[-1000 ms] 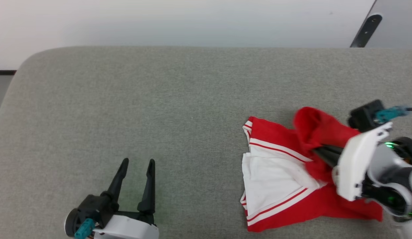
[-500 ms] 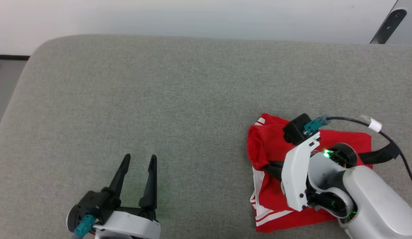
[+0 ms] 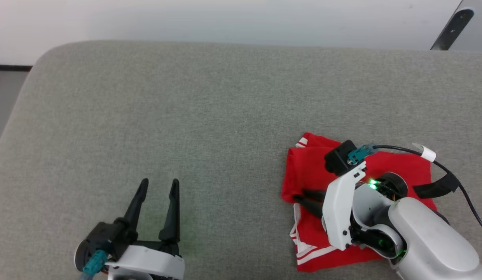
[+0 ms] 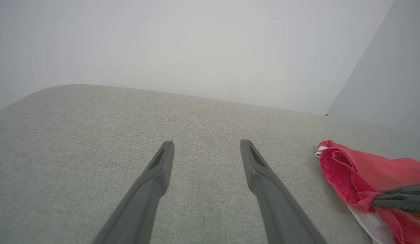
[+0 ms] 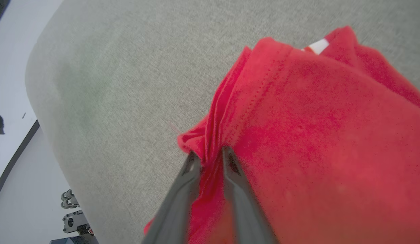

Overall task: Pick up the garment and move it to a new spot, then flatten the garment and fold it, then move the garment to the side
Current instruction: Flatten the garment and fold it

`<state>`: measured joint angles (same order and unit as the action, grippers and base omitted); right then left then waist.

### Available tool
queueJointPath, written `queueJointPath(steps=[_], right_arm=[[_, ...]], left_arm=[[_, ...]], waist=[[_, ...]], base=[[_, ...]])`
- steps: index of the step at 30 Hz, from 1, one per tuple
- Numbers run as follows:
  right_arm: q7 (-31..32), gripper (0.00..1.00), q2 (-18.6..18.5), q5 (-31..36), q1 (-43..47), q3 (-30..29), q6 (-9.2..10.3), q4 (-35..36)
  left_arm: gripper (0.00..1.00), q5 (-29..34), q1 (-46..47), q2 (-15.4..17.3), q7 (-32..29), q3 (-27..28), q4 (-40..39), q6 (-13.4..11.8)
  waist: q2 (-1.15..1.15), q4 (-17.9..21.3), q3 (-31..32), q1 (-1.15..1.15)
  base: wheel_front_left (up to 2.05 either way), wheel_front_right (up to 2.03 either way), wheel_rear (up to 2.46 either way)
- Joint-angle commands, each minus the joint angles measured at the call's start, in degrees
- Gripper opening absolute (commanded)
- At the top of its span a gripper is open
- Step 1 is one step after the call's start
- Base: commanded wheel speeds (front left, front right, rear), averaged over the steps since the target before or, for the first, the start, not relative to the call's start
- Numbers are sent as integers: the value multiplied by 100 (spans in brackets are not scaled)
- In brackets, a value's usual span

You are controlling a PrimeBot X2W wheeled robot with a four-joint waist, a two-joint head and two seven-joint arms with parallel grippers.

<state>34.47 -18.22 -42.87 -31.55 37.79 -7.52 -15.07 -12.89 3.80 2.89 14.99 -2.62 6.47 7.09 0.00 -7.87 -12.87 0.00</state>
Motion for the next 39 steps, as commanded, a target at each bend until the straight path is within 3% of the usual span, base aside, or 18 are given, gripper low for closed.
queueJointPath(steps=[1, 12, 17, 21, 28, 39], right_arm=[[-113, 100, -31, -98, -111, 51, 8, 38], [-1198, 100, -636, -440, 306, -480, 8, 282], [-1993, 100, -1065, 20, 690, -565, 8, 210], [-2678, 100, -1201, 399, 997, -796, 8, 0], [-3374, 100, -955, 712, 1650, -1479, 9, -270], [-3729, 100, -515, 1269, 2759, -2637, 9, 355]], left_arm=[[100, 39, -6, -1, 19, 22, 4, 0], [100, 209, -83, 29, 19, 176, 201, 33], [100, 169, -133, 117, 19, 171, 449, 36], [100, 73, -192, 194, 20, 129, 641, 38], [100, 52, -470, 359, 20, 170, 862, 40], [100, -67, -1206, 510, 20, 319, 574, -25]], waist=[[0, 73, 74, 0], [0, 465, 520, 0], [0, 623, 751, 0], [0, 716, 913, 0], [0, 887, 1227, 0], [0, 1026, 1419, 0]], base=[[0, 0, 0], [0, 0, 0], [0, 0, 0], [0, 0, 0], [0, 0, 0], [0, 0, 0]])
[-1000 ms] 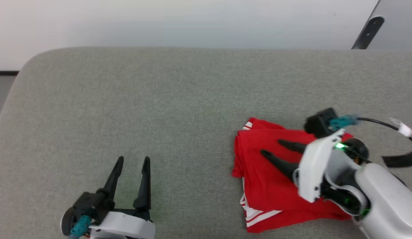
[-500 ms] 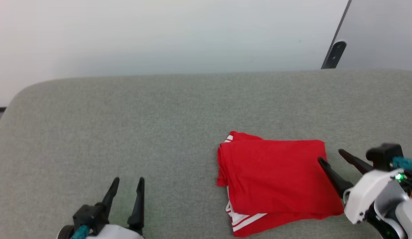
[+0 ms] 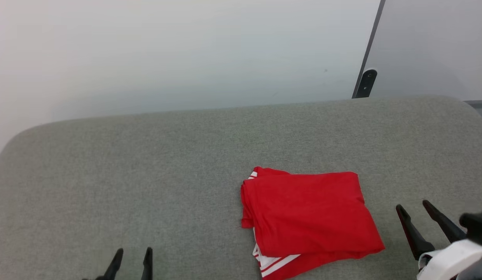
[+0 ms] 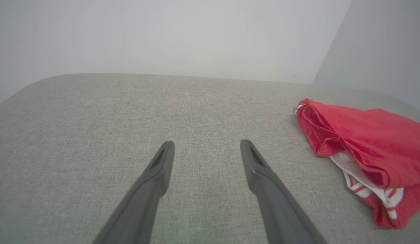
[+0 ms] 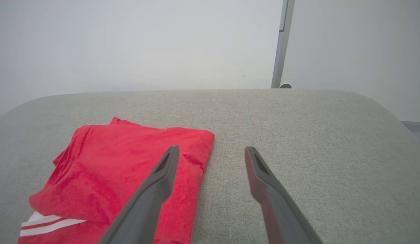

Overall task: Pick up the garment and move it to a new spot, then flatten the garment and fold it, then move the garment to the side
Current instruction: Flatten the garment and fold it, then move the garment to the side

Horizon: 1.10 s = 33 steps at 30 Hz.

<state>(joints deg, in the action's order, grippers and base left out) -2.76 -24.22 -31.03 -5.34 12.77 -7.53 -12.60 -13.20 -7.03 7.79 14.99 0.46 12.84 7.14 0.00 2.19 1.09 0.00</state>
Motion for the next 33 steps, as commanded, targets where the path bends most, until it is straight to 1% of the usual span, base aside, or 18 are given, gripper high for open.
queueJointPath(steps=[1, 8, 9, 16, 22, 33], right_arm=[[24, 100, 142, 146, 241, -238, 9, 204], [287, 100, 537, 522, 955, -942, 10, 1023], [287, 100, 537, 522, 955, -942, 10, 1023], [611, 100, 817, 701, 1465, -1437, 10, 1673], [792, 100, 958, 752, 1604, -1595, 10, 1912], [960, 100, 1066, 829, 1645, -1597, 10, 2039]], left_arm=[[100, -41, -187, 23, 11, 13, -121, -53], [100, -53, -697, 44, -115, 78, -730, -209], [100, -53, -697, 44, -115, 78, -730, -209], [100, -55, -1120, 30, -311, 79, -1387, -362], [100, -64, -1216, 13, -388, 33, -1612, -415], [100, -81, -1203, 15, -413, -31, -1696, -467]], waist=[[0, 23, 28, 0], [0, -7, 43, 0], [0, -7, 43, 0], [0, -41, 22, 0], [0, -44, 7, 0], [0, -80, -33, 0]], base=[[0, 0, 0], [0, 0, 0], [0, 0, 0], [0, 0, 0], [0, 0, 0], [0, 0, 0]])
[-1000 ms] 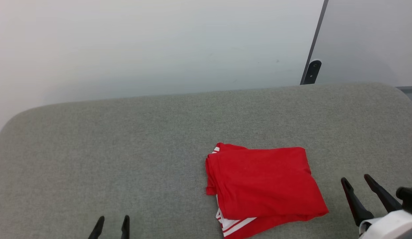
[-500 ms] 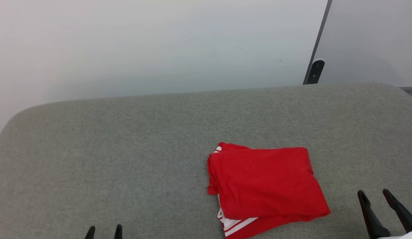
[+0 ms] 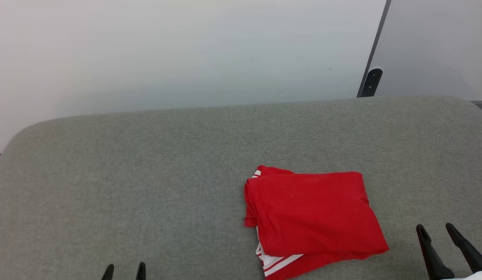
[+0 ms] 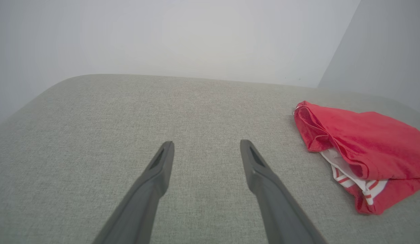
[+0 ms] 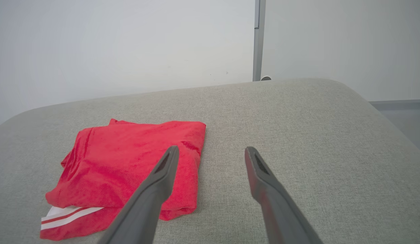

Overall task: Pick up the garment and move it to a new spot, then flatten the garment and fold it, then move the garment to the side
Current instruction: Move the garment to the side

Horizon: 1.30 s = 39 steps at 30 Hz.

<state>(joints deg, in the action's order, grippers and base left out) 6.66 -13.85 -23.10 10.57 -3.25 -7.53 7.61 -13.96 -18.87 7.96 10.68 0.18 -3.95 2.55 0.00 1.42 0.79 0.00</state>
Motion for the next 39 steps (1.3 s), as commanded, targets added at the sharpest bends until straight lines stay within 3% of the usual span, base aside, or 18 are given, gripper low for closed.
queueJointPath(steps=[1, 11, 18, 24, 28, 32, 39], right_arm=[[21, 100, 36, 39, 54, 7, 10, 20], [369, 100, -28, 85, -312, 244, 10, -64], [1438, 100, -231, 120, -1749, 703, 9, -766], [2969, 100, -617, -87, -2784, 1311, 9, -1649], [3783, 100, -910, -409, -3143, 1662, 10, -1870], [4194, 100, -982, -752, -3382, 1838, 10, -2037], [4303, 100, -881, -759, -3618, 2040, 10, -2565]], left_arm=[[100, -1, -17, 0, 21, -11, -20, -18], [100, -33, 153, -49, 48, -112, 9, -58], [100, -65, 586, -156, 166, -261, 141, -42], [100, -19, 981, -189, 275, -399, 392, 28], [100, -26, 1173, -219, 340, -470, 557, 61], [100, -60, 1339, -249, 391, -493, 650, 85], [100, -38, 1662, -302, 438, -594, 735, 146]], waist=[[0, -6, -6, 0], [0, -30, -134, 0], [0, -80, -584, 0], [0, -235, -883, 0], [0, -343, -1045, 0], [0, -388, -1250, 0], [0, -513, -1687, 0]], base=[[0, 0, 0], [0, 0, 0], [0, 0, 0], [0, 0, 0], [0, 0, 0], [0, 0, 0], [0, 0, 0]])
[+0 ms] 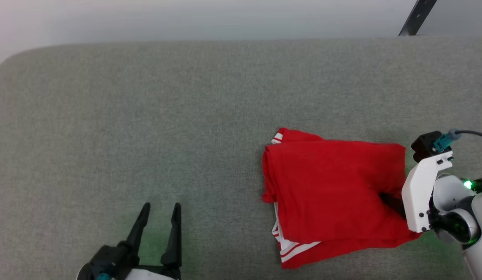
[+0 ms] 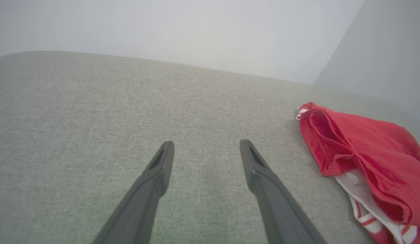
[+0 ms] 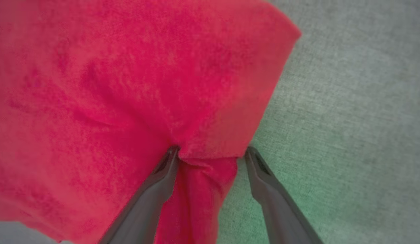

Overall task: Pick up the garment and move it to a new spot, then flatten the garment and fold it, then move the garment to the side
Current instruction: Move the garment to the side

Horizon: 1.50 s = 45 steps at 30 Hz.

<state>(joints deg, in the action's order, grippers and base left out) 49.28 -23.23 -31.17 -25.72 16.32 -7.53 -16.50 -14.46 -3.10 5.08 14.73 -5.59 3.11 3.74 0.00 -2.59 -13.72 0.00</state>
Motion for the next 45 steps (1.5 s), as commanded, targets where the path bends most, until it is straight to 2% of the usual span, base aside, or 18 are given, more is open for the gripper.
queueJointPath(steps=[1, 7, 16, 17, 18, 19, 20, 26, 35, 45], right_arm=[[39, 100, 79, 75, 39, 128, 10, -248], [-62, 100, 209, 190, 109, 422, 16, -740], [-186, 100, 224, 134, 43, 664, 16, -1010], [-260, 64, 221, 119, 13, 643, 16, -1029], [-276, 44, 223, 129, -11, 625, 16, -1057], [-295, 32, 223, 137, -24, 652, 16, -1084], [-341, 2, 230, 123, -37, 658, 16, -1095], [-489, 0, 233, 32, -57, 618, 16, -1172], [-977, 0, 233, -217, -41, 190, 31, -1178], [-1392, 0, -395, -374, -105, -579, 55, -995]], left_arm=[[100, 22, 132, -16, 36, -26, 50, 34], [100, 34, 303, -37, 45, -31, 144, 86], [100, 89, 405, -57, 44, 30, 159, 153], [100, 96, 409, -62, 45, 39, 159, 162], [100, 99, 412, -67, 45, 44, 158, 170], [100, 102, 417, -72, 45, 48, 157, 172], [100, 97, 420, -76, 45, 54, 157, 180], [100, 125, 445, -96, 46, 97, 155, 225], [100, 241, 560, -97, 46, 164, 62, 275], [100, 460, 933, -39, 37, 113, -237, 331]], waist=[[0, -127, -281, 0], [0, -157, -418, 0], [0, -140, -447, 0], [0, -137, -450, 0], [0, -137, -454, 0], [0, -138, -457, 0], [0, -139, -461, 0], [0, -119, -482, 0], [0, 92, -468, 0], [0, 656, -616, 0]], base=[[0, 0, 0], [0, 0, 0], [0, 0, 0], [0, 0, 0], [0, 0, 0], [0, 0, 0], [0, 0, 0], [0, 0, 0], [0, 0, 0], [0, 0, 0]])
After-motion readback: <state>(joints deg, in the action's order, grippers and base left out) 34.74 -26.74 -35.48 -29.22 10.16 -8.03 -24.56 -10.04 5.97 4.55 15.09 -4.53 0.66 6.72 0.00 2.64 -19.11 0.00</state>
